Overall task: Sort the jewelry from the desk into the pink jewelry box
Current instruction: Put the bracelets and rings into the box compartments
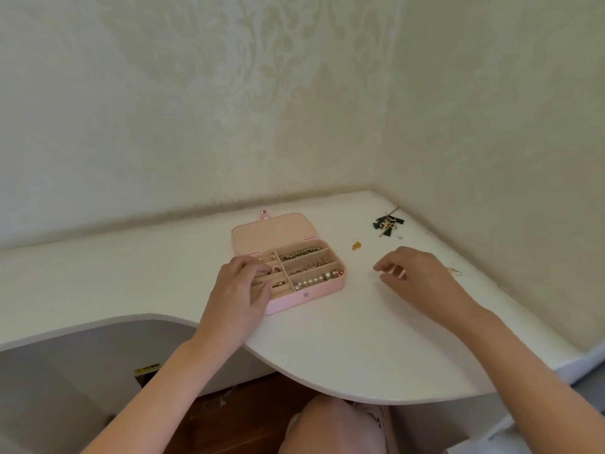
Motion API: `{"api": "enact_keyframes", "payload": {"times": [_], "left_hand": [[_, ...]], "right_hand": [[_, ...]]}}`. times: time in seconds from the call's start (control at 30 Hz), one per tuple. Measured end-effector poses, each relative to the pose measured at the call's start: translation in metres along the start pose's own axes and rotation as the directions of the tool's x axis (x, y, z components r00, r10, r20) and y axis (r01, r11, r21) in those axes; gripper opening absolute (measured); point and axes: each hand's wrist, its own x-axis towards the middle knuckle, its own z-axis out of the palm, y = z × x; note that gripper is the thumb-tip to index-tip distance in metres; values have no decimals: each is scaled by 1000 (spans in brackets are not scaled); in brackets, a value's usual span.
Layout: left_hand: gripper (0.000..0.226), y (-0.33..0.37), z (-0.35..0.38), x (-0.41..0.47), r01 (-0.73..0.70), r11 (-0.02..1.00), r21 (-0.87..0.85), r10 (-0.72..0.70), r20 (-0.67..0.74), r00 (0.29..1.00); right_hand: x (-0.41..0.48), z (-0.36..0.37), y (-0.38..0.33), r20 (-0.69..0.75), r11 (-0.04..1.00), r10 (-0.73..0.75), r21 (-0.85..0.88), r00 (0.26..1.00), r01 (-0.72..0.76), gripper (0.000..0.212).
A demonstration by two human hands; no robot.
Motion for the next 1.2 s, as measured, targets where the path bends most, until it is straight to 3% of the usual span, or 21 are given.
{"api": "enact_keyframes", "payload": {"times": [0.1, 0.2, 0.47, 0.77, 1.0, 1.1, 1.2], "left_hand": [[21, 1, 1, 2, 35, 998, -44, -34, 24, 999], [25, 2, 1, 6, 40, 997, -66, -37, 50, 998], [36, 3, 11, 21, 170, 961, -218, -163, 48, 985], [32, 3, 30, 36, 134, 962, -239, -123, 60, 991], [37, 0, 37, 54, 109, 958, -267, -88, 89, 992], [38, 1, 43, 61, 109, 954, -279, -85, 99, 991], [38, 3, 46, 66, 106, 952, -286, -80, 101, 992]], "right_hand": [[-7, -8, 11, 12, 988, 149, 29, 989, -149, 5], [-15, -5, 13, 46, 979, 190, 66, 981, -193, 10], [-14, 20, 16, 13, 974, 154, 166, 988, -154, 6], [-9, 27, 20, 17, 968, 16, 251, 1000, -20, 19], [-13, 5, 48, -271, 911, 305, 363, 913, -197, 45], [-15, 1, 61, -305, 889, 414, 339, 858, -308, 42], [-16, 0, 71, -250, 876, 460, 285, 852, -389, 40]]}}
